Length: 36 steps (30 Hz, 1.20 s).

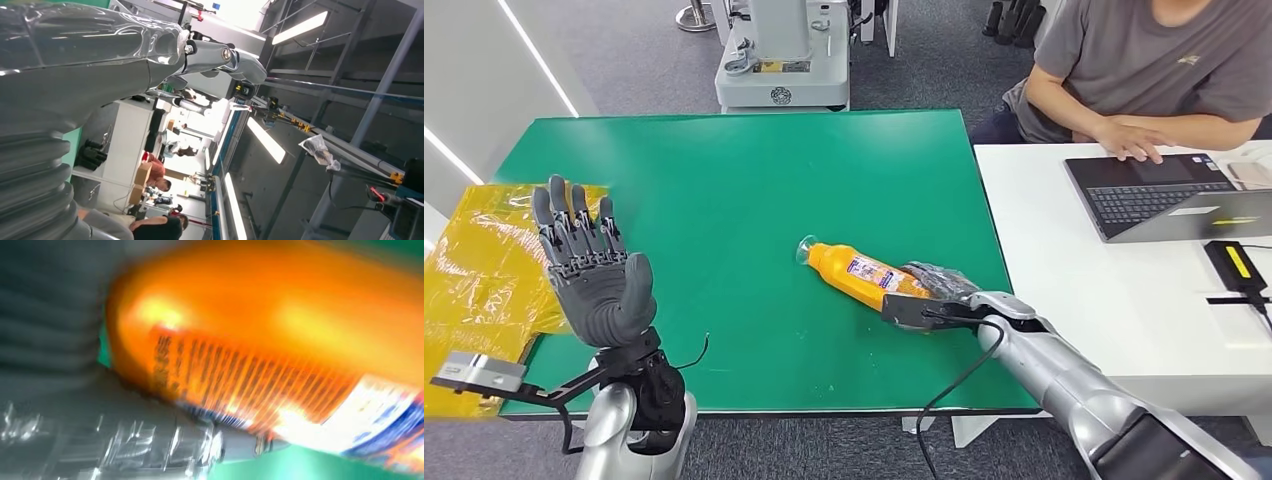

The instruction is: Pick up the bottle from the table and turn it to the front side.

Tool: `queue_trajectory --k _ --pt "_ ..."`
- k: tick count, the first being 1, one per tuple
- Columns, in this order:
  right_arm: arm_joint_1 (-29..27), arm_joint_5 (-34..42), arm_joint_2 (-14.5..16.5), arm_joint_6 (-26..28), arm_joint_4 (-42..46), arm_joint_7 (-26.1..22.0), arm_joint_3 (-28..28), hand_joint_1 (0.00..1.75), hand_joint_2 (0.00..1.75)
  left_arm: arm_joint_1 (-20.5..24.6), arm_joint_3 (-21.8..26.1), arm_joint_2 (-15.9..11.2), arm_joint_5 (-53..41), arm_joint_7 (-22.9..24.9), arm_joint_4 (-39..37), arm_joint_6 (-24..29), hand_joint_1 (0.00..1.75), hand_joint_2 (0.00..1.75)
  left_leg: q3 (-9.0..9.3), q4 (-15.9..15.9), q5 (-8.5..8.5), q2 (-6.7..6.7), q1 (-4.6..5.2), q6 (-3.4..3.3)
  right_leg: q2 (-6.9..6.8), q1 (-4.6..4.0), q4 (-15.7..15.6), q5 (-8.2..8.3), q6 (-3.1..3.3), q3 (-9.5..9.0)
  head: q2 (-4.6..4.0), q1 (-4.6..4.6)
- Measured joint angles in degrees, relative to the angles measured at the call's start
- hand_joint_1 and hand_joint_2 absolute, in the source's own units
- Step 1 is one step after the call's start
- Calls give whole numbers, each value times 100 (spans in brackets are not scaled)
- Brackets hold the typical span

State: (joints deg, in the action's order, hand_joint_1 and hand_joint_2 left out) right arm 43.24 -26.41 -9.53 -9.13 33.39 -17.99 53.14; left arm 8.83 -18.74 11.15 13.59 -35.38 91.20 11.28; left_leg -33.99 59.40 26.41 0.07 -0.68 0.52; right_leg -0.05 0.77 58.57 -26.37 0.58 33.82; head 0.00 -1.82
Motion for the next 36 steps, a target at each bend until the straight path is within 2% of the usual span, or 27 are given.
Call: queue_trajectory --k 21,36 --pt "-61 -201 -201 0 271 -52 -206 0 175 1 -1 -1 5 38 0 15 0 175 -6 0 0 7 0 -1 7 0 0 3 0 5 0 1" --pt "26 -158 -565 -15 956 -90 -394 0 175 -4 -1 -10 49 -21 -10 4 0 175 -40 1 0 2 0 -1 3 0 2 3 0 41 0 1"
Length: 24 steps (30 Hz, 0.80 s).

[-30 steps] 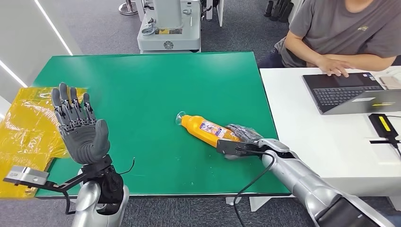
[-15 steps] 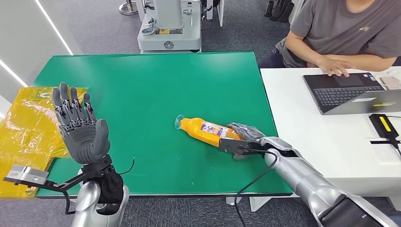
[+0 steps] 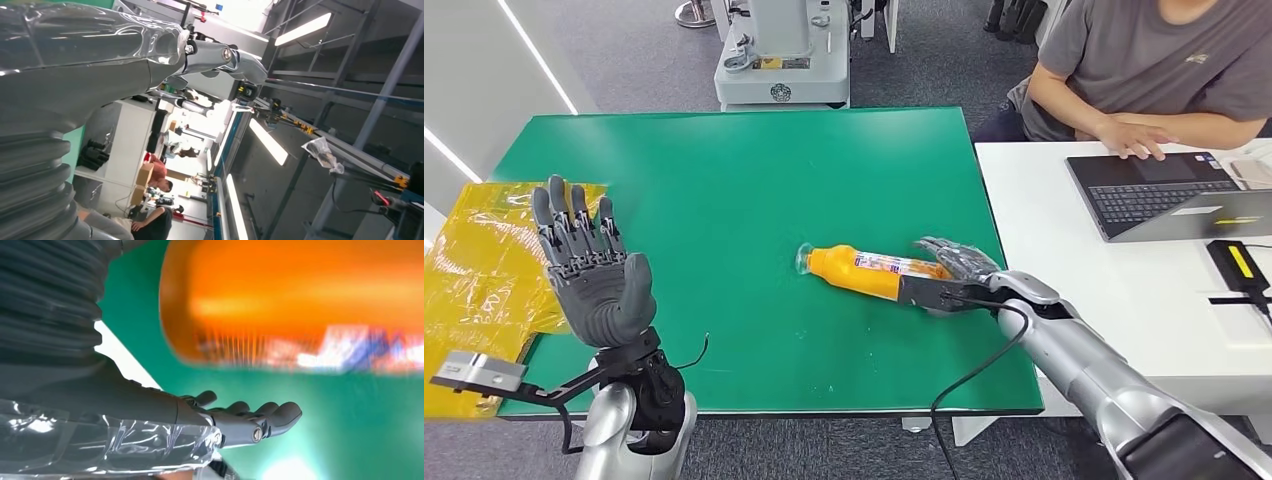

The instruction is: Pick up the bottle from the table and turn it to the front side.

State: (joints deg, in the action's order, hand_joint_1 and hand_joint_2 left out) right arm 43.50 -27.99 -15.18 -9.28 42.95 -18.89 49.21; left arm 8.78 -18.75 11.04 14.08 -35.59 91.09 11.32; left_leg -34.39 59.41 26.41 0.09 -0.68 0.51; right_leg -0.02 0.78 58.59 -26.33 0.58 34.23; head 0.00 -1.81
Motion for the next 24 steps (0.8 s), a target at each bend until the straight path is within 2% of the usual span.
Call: queue_trajectory --k 10,24 --pt "-69 201 -295 -206 677 -107 -123 0 175 -71 -1 -29 45 -96 -3 -1 0 175 -9 0 1 -1 0 0 0 0 -1 -1 -1 8 0 0" --pt "-199 54 -160 -283 446 -151 -66 0 175 -69 -3 -49 89 -108 -4 61 0 175 -12 -1 0 -2 0 0 -1 0 0 -1 -1 9 0 -1"
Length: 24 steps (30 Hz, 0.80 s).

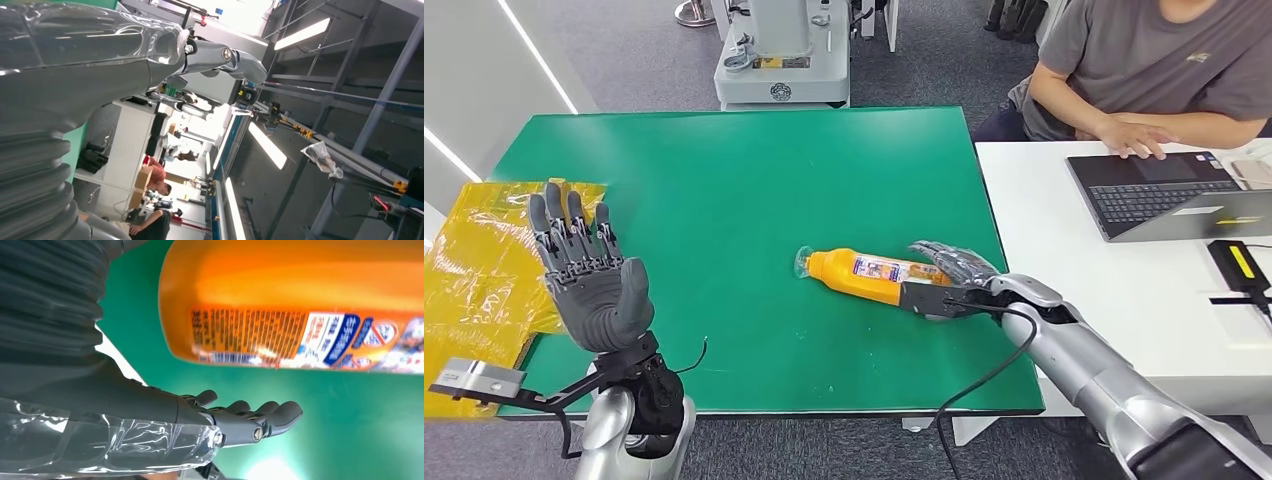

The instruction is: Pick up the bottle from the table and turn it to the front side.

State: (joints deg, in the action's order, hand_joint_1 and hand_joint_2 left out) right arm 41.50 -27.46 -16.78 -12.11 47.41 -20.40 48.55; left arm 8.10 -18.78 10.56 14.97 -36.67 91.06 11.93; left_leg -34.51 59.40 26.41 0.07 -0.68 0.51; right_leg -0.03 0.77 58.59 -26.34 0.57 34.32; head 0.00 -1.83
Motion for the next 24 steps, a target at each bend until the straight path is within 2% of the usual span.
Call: queue_trajectory --k 10,17,18,19,21,22,24 --pt "0 -74 244 84 -466 -64 71 0 175 8 0 7 0 58 0 -14 0 175 1 0 0 0 0 0 0 0 0 0 0 0 0 0" --pt "0 -74 305 147 -591 -87 87 0 175 9 0 9 0 69 0 -17 0 175 1 0 0 0 0 0 0 0 0 0 0 0 0 1" --pt "-1 -74 311 150 -603 -87 87 23 175 9 0 9 0 69 0 -17 0 175 1 0 0 1 0 0 0 0 0 0 0 0 0 1" --pt "-3 -75 315 159 -613 -92 87 60 175 9 0 9 -1 69 0 -17 0 175 1 0 0 0 0 0 0 0 0 0 0 0 0 1" --pt "-21 -75 319 207 -624 -110 87 147 175 8 0 9 -2 69 0 -17 0 175 1 0 0 0 0 0 0 0 0 0 0 0 0 1" --pt "-37 -78 319 246 -625 -125 86 168 175 8 0 9 -2 70 0 -17 0 175 1 0 0 0 0 0 0 0 0 0 0 0 0 1" --pt "-70 -98 319 329 -624 -162 81 175 175 8 0 9 -2 77 0 -16 0 175 1 0 0 1 0 0 0 0 0 0 0 0 0 0"
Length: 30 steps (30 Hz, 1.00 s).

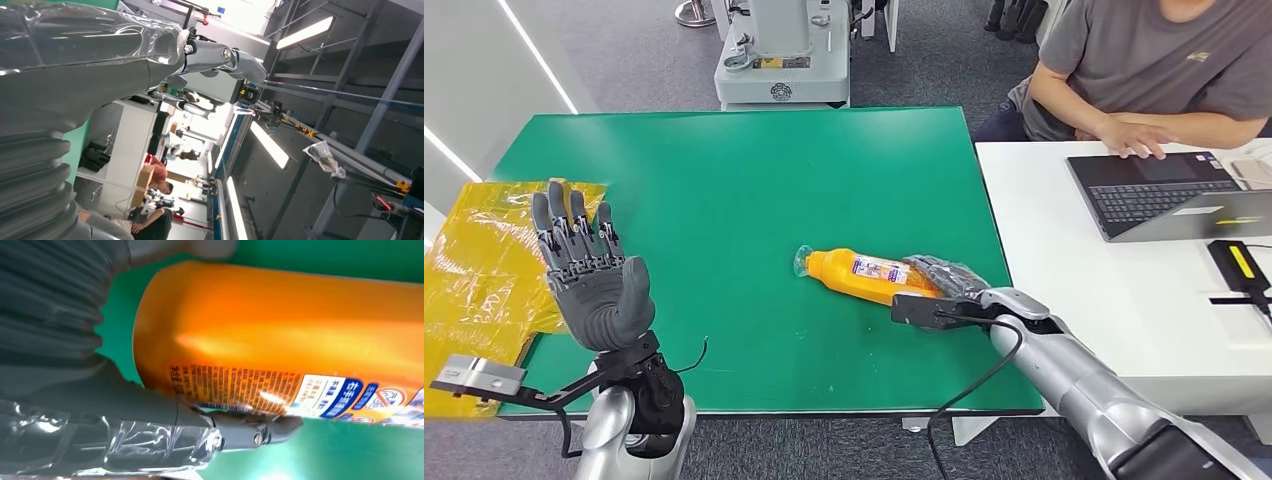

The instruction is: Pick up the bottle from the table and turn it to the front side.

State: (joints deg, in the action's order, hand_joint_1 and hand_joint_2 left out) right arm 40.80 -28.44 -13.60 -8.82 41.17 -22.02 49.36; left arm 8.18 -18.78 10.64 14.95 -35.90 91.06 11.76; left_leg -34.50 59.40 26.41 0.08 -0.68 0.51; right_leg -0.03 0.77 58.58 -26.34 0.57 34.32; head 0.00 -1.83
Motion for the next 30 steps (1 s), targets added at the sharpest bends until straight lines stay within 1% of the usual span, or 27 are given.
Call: queue_trajectory --k 6,22,25,30 --pt "-65 -130 0 132 20 -115 -73 175 175 0 0 0 -7 8 -1 -5 0 175 1 0 0 0 0 0 0 0 0 0 0 0 0 1" --pt "-280 -248 0 350 189 -146 -285 175 175 32 -7 22 -17 8 -118 -87 0 175 1 0 0 0 0 0 0 0 0 0 0 0 0 1" --pt "-399 -294 0 572 293 -138 -376 175 175 33 -7 22 -17 7 -143 -99 0 175 0 0 0 0 0 0 0 0 0 0 0 0 0 1" --pt "-740 -213 9 1287 770 -104 -725 175 175 29 -7 22 -16 -23 -167 -93 0 175 -3 0 0 -2 0 0 -1 0 0 -1 -1 1 0 1"
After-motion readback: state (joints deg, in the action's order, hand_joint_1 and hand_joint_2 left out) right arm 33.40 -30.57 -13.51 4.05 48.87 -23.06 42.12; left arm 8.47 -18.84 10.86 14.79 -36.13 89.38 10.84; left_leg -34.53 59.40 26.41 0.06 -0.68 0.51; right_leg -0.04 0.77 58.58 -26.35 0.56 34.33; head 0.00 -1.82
